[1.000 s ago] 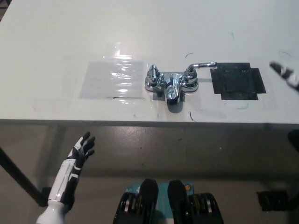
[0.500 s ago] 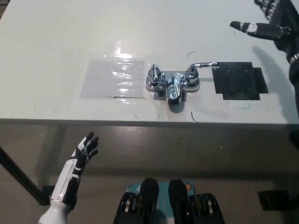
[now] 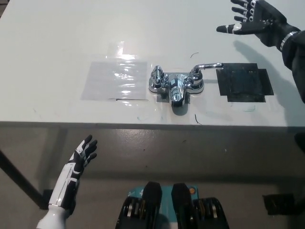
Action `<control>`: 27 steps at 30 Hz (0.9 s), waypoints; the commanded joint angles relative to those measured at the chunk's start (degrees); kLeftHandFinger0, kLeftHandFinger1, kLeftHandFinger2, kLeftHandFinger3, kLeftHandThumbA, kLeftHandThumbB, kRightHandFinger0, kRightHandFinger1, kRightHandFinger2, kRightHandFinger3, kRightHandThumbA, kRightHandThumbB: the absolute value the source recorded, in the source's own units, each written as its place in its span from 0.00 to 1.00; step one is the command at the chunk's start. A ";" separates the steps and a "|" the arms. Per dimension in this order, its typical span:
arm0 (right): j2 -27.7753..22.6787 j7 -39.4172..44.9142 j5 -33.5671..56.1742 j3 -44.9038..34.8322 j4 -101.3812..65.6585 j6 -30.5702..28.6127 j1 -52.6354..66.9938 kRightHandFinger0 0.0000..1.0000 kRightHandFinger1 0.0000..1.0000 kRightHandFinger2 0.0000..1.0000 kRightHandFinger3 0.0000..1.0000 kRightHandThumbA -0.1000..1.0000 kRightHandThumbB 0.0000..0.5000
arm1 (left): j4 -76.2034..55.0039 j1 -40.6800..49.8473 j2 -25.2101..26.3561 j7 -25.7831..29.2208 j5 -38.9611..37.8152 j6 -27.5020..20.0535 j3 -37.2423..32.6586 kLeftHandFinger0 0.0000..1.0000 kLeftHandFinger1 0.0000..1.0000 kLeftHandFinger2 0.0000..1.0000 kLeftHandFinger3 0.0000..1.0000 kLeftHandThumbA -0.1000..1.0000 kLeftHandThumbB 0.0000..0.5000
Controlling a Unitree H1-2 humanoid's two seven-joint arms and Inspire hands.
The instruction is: The faucet is at the center of the desk and the robot turn off the faucet by turning the right faucet handle using the right hand
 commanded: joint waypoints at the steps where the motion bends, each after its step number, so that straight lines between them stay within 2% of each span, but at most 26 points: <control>1: -0.63 3.31 -1.00 0.29 1.83 -1.20 -4.84 1.00 1.00 1.00 1.00 1.00 0.86 | -0.86 -0.80 0.87 -0.92 -0.91 -2.14 0.26 1.00 1.00 1.00 1.00 1.00 0.45; 3: -0.46 3.89 -1.31 0.42 2.43 -0.25 -5.13 1.00 1.00 1.00 1.00 1.00 0.89 | -0.75 -1.03 0.82 -1.04 -0.82 -1.99 0.22 1.00 1.00 1.00 1.00 1.00 0.44; 10: 1.83 4.12 -0.37 -0.78 2.52 0.84 -4.49 1.00 1.00 1.00 1.00 1.00 0.84 | -0.38 -1.00 0.77 -1.36 -1.10 -2.32 0.06 1.00 1.00 1.00 1.00 0.99 0.43; 15: 2.99 4.85 -0.32 -0.97 2.61 1.87 -4.01 1.00 1.00 1.00 1.00 1.00 0.88 | -0.36 -1.05 0.75 -1.38 -1.16 -2.31 0.03 1.00 1.00 1.00 1.00 0.99 0.43; 23: 5.18 4.86 -0.64 -0.89 2.85 1.62 -3.24 1.00 1.00 1.00 1.00 1.00 0.83 | -0.01 -1.42 0.79 -1.39 -1.01 -1.90 -0.04 1.00 1.00 1.00 1.00 0.98 0.41; 27: 5.78 5.16 -1.11 -0.48 3.12 1.15 -2.73 1.00 1.00 1.00 1.00 1.00 0.84 | 0.05 -1.49 0.88 -1.68 -0.90 -1.93 -0.37 1.00 1.00 1.00 1.00 0.98 0.41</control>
